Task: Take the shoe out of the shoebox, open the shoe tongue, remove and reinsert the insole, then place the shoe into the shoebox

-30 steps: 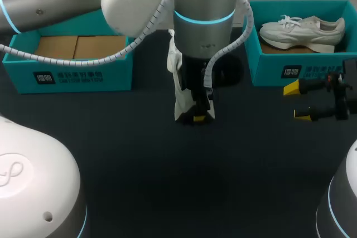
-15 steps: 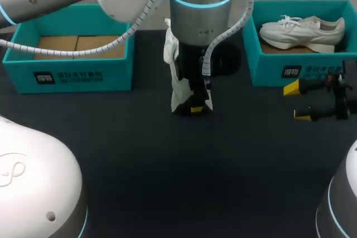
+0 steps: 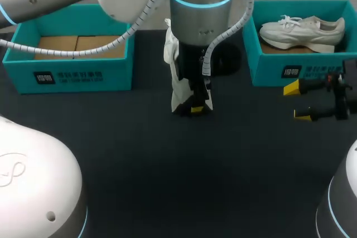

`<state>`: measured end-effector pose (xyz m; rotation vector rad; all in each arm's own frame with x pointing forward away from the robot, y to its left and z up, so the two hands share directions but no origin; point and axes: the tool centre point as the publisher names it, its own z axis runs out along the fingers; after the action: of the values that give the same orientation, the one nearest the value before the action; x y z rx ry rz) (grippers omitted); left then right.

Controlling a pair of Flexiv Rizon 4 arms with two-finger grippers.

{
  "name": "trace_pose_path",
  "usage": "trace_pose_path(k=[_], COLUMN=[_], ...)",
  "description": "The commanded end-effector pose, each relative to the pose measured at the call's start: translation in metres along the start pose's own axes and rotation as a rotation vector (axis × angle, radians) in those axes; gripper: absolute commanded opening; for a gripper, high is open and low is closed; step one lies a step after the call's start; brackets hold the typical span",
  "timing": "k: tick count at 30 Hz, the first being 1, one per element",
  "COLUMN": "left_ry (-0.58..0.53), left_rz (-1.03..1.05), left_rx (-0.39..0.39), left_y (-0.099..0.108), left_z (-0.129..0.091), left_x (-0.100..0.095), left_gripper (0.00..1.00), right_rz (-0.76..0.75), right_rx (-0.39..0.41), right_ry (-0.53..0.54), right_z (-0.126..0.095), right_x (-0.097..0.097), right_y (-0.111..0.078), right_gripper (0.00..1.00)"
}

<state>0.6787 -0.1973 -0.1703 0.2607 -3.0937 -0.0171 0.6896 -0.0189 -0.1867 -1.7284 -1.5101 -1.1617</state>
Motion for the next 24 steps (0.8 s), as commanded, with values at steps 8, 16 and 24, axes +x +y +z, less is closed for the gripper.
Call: trace_pose_path(k=[8, 16, 24], left_ry=[0.014, 0.019, 0.02], left_rz=[0.031, 0.044, 0.037], left_rx=[-0.001, 0.002, -0.024], left_y=[0.012, 0.034, 0.055], left_z=[-0.004, -0.011, -0.013], left_x=[-0.014, -0.038, -0.06], left_gripper=[0.0, 0.0, 0.0], right_rz=[0.001, 0.001, 0.001], right_rx=[-0.003, -0.003, -0.003], right_ry=[-0.002, -0.002, -0.002], right_z=[0.0, 0.0, 0.0], right_x=[0.0, 0.0, 0.0], right_y=[-0.001, -0.001, -0.001], right_gripper=[1.0, 1.0, 1.0])
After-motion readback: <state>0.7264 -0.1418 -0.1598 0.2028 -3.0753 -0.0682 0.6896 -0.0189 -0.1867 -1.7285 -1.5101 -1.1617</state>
